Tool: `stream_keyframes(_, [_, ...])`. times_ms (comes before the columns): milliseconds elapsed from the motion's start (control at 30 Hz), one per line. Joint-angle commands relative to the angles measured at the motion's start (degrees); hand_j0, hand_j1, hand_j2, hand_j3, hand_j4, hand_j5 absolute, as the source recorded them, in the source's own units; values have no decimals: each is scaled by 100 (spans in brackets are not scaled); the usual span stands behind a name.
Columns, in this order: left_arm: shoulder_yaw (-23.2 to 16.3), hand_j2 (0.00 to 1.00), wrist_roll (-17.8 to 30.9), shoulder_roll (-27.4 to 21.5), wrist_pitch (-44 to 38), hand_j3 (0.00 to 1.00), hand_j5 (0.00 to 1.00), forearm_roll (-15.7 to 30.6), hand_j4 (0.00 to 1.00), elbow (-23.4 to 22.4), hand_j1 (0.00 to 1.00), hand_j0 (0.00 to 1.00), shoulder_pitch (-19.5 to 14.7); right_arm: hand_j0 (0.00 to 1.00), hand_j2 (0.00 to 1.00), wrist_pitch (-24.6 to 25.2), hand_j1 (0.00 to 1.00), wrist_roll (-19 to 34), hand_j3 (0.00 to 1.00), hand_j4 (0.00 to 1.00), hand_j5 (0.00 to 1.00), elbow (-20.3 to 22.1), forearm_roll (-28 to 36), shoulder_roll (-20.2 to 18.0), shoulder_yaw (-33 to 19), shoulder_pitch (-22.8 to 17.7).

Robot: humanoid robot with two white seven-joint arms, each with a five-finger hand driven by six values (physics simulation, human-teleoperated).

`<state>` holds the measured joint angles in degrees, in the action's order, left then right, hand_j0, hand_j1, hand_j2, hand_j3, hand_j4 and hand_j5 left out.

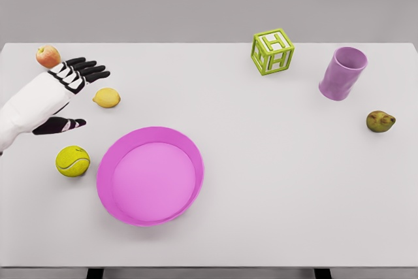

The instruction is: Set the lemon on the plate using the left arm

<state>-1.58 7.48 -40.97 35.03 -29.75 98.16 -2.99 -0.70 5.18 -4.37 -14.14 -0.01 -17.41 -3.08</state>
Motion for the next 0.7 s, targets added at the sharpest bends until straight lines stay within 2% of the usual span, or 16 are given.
stream_keyframes(0, [-1,100,-1,1,-3,100,100,39,100,1,100,100,0,100,100,0,100,1,100,100,100,-2,-1,1,1,0])
stream_keyframes(233, [8,100,-1,45,-3,100,100,39,100,-95,100,100,-114,100,100,0,100,1,100,100,100,-2,7,1,1,0])
stream_keyframes(300, [-9,100,-1,54,-3,100,100,57,100,-341,100,100,-307,100,100,0,100,1,100,100,100,-2,-1,1,1,0])
stream_keyframes(333, [-27,100,51,133,-3,100,100,22,100,-552,100,100,-509,100,100,0,100,1,100,100,100,-2,-1,1,1,0])
stream_keyframes(367, [-36,100,297,194,-3,100,100,31,100,-693,100,100,-597,100,100,0,100,1,100,100,100,-2,-1,1,1,0])
stream_keyframes(400, [-123,100,938,239,-3,100,100,31,100,-728,100,100,-720,100,100,0,100,1,100,100,100,-2,-1,1,1,0])
stream_keyframes(467, [-247,100,1677,247,-3,100,100,48,100,-658,100,100,-896,100,100,0,100,1,100,100,100,-2,-1,1,1,0])
stream_keyframes(533, [-484,100,2169,265,-3,100,100,48,100,-649,100,100,-1054,100,100,0,100,1,100,100,100,6,-1,1,1,0])
stream_keyframes(567, [-756,100,2433,344,-355,100,100,48,100,-640,100,100,-1195,100,100,0,100,1,100,100,100,6,-1,1,1,0])
stream_keyframes(633, [-985,100,2513,476,-1674,100,100,57,100,-675,100,100,-1397,100,100,0,100,1,100,100,100,-2,-1,1,1,0])
stream_keyframes(667, [-994,100,2513,502,-2052,100,100,57,100,-693,100,100,-1494,100,100,0,100,1,100,100,100,-2,-1,1,1,0])
